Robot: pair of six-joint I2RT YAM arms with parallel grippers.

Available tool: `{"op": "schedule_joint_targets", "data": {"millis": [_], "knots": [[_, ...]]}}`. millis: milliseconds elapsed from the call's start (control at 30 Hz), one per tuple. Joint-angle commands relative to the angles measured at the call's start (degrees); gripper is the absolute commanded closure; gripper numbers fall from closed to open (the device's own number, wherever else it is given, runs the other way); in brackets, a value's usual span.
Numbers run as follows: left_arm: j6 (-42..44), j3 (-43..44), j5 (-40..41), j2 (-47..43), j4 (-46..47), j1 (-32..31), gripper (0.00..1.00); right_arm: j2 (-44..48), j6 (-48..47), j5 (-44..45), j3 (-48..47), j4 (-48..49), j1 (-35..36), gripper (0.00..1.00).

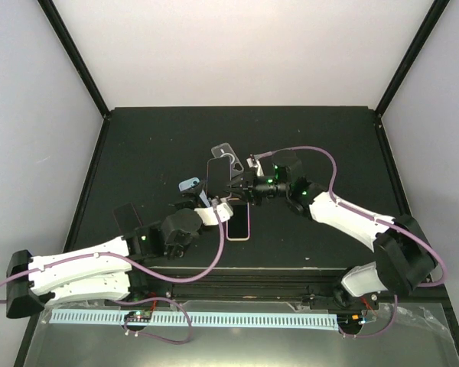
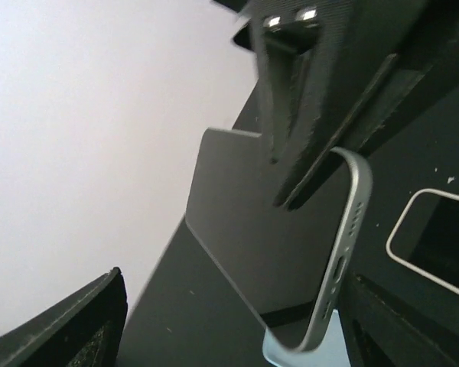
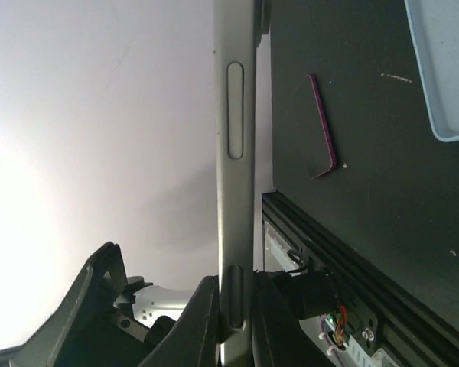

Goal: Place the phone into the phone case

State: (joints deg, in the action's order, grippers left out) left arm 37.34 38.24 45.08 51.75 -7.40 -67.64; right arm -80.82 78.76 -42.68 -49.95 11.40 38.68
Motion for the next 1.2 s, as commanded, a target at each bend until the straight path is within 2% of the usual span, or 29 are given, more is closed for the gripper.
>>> {"op": "schedule_joint_targets", "data": {"millis": [0,167,267,400,500,667,800,867,900,1167], "knots": [[-18.66,3.44,-0.76,-4.17,-6.98,2.83,0.20,-1.15,-3.79,-0.97,-1.11,1.05,-2.03,0.99],[-34.22,2.23,-9.29,-8.87,-11.17,12.96,0.18,-1.02,-9.64,2.00,-1.11,-4.70,-4.28,0.98],[-43.65,3.20,-15.66,-9.57,-14.49,20.47,0.21,-1.03,-13.00,3.12,-1.41,-7.33,-4.82,0.98],[-52.03,4.34,-24.67,-7.02,-17.62,29.17,0.23,-0.82,-17.09,4.55,-3.11,-11.65,-4.95,0.97],[-57.80,5.06,-28.96,-1.68,-19.98,35.33,0.24,-0.13,-18.78,5.95,-3.83,-13.92,-4.93,0.97],[-60.32,6.56,-38.50,7.51,-20.90,44.39,0.33,1.47,-20.60,7.95,-3.93,-16.63,-4.99,0.97],[-61.77,5.31,-43.78,12.54,-16.25,49.47,0.41,2.22,-21.99,9.89,-4.23,-19.13,-4.93,0.97],[-62.41,5.39,-51.51,16.96,-12.35,51.84,0.47,2.54,-22.44,10.32,-4.27,-19.80,-4.92,0.97],[-62.37,5.36,-52.58,18.21,-10.91,51.90,0.49,2.63,-22.65,10.54,-4.30,-19.96,-4.97,0.97],[-62.47,5.39,-50.17,27.85,-9.05,52.16,0.56,3.08,-22.93,11.15,-4.32,-20.77,-4.92,0.97]]}}
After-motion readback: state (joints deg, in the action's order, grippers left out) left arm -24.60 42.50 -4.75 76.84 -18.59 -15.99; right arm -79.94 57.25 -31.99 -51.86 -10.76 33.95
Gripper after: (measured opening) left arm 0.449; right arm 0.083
